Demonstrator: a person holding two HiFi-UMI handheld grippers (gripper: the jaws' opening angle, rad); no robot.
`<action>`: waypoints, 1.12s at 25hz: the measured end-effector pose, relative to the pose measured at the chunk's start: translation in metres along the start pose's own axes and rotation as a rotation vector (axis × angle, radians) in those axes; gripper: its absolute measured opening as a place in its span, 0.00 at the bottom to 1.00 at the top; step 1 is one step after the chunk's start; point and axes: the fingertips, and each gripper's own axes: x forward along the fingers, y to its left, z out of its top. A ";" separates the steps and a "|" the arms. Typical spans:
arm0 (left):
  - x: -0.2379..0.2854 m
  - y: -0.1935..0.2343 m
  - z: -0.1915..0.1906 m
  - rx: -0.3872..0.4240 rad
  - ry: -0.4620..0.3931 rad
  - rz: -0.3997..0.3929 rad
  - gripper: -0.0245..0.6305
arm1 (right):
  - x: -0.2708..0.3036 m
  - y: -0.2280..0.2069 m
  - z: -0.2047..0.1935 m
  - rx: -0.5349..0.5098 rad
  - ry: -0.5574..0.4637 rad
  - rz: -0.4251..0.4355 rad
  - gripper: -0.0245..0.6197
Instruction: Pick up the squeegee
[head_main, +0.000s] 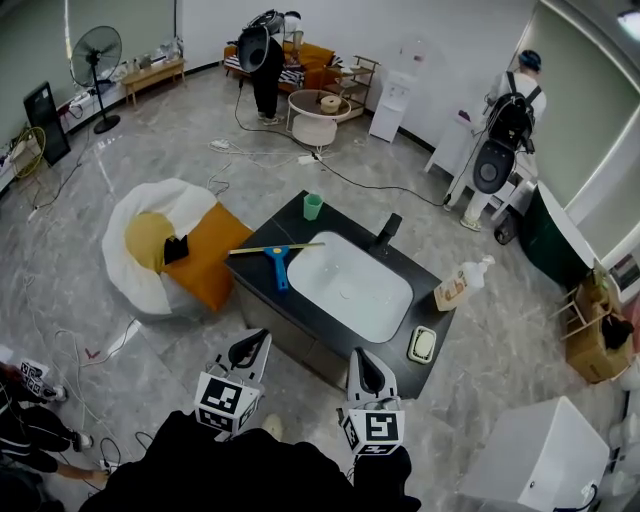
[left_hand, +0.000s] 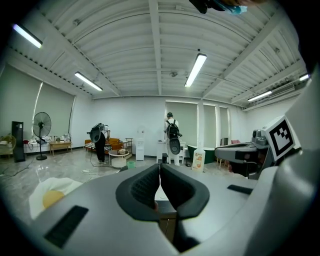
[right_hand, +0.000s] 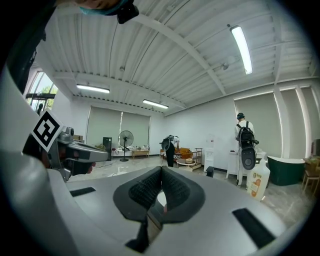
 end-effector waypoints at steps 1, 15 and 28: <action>0.002 0.005 0.001 0.000 -0.001 0.006 0.08 | 0.006 0.001 0.002 0.000 -0.003 0.004 0.06; 0.002 0.060 0.004 -0.011 -0.004 0.102 0.08 | 0.065 0.033 0.009 -0.005 -0.007 0.110 0.06; 0.032 0.124 -0.001 -0.038 0.007 0.211 0.08 | 0.151 0.041 0.007 -0.014 0.006 0.207 0.06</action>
